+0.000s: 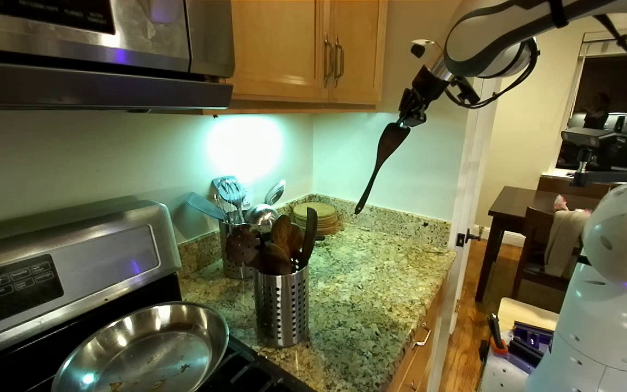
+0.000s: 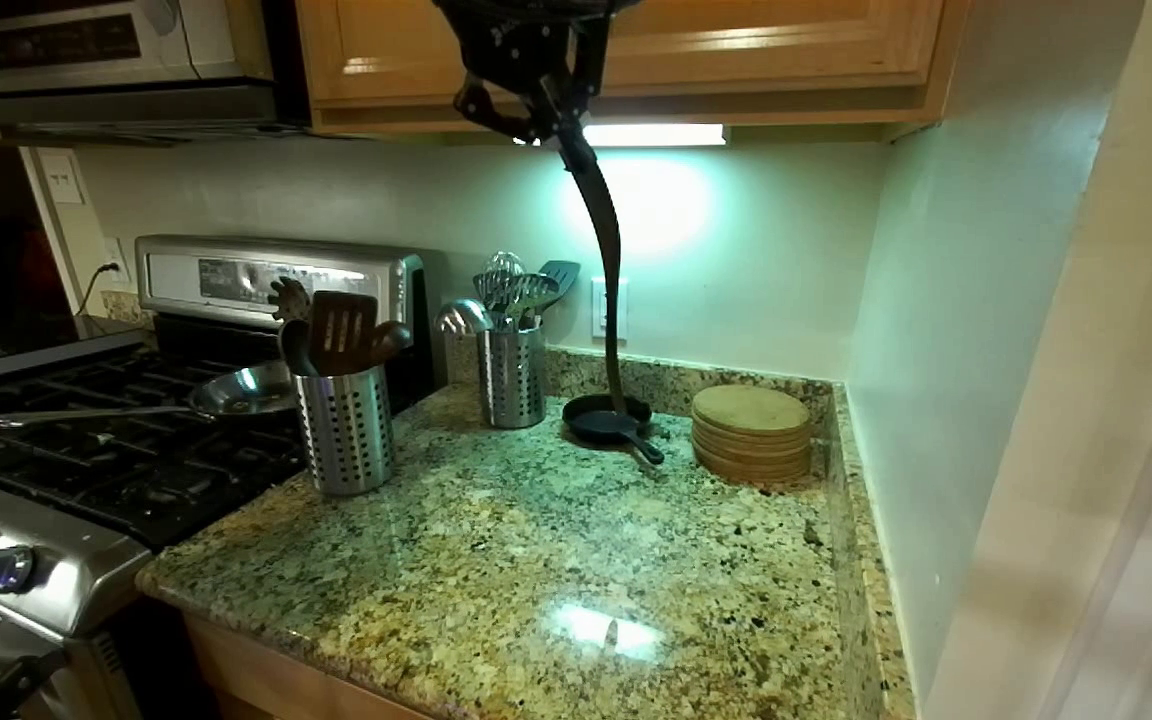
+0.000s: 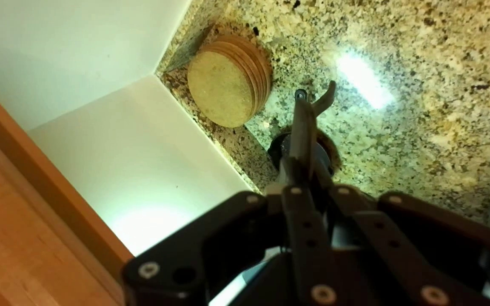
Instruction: Put the spatula in the utensil holder
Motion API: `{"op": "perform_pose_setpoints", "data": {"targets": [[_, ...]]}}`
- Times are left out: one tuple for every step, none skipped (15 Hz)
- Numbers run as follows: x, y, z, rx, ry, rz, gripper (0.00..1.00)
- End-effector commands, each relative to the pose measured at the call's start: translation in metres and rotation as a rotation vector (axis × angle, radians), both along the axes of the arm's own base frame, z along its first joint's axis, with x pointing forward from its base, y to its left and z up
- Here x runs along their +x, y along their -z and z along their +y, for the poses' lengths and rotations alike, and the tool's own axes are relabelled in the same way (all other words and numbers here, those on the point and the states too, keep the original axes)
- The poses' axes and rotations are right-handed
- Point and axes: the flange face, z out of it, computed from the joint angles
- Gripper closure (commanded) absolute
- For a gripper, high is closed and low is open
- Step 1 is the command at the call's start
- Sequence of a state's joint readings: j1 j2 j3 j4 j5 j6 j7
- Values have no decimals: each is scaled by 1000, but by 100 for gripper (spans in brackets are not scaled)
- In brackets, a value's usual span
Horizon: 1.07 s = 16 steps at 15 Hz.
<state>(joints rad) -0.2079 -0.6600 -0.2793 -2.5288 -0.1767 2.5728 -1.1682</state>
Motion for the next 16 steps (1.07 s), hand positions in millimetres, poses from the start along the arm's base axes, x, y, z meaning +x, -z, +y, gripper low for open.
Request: {"op": "perform_pose_setpoints", "data": {"targets": [[2, -3, 13, -58, -133, 19, 96], [10, -2, 14, -47, -147, 31, 96], [15, 0, 16, -40, -158, 39, 96], [19, 3, 18, -32, -163, 39, 96], [21, 5, 19, -28, -160, 37, 96], [16, 5, 21, -35, -135, 30, 93], [18, 8, 22, -32, -139, 35, 93], [19, 10, 22, -31, -141, 39, 93], [20, 10, 22, -30, -141, 40, 93], [20, 10, 22, -30, -141, 40, 93], [20, 9, 22, -31, -141, 39, 93], [20, 9, 22, -31, -140, 39, 93], [20, 9, 22, -31, -140, 39, 93], [20, 9, 22, -31, -140, 39, 97], [19, 4, 24, -16, -168, 45, 97], [18, -3, 28, 2, -219, 69, 97]]}}
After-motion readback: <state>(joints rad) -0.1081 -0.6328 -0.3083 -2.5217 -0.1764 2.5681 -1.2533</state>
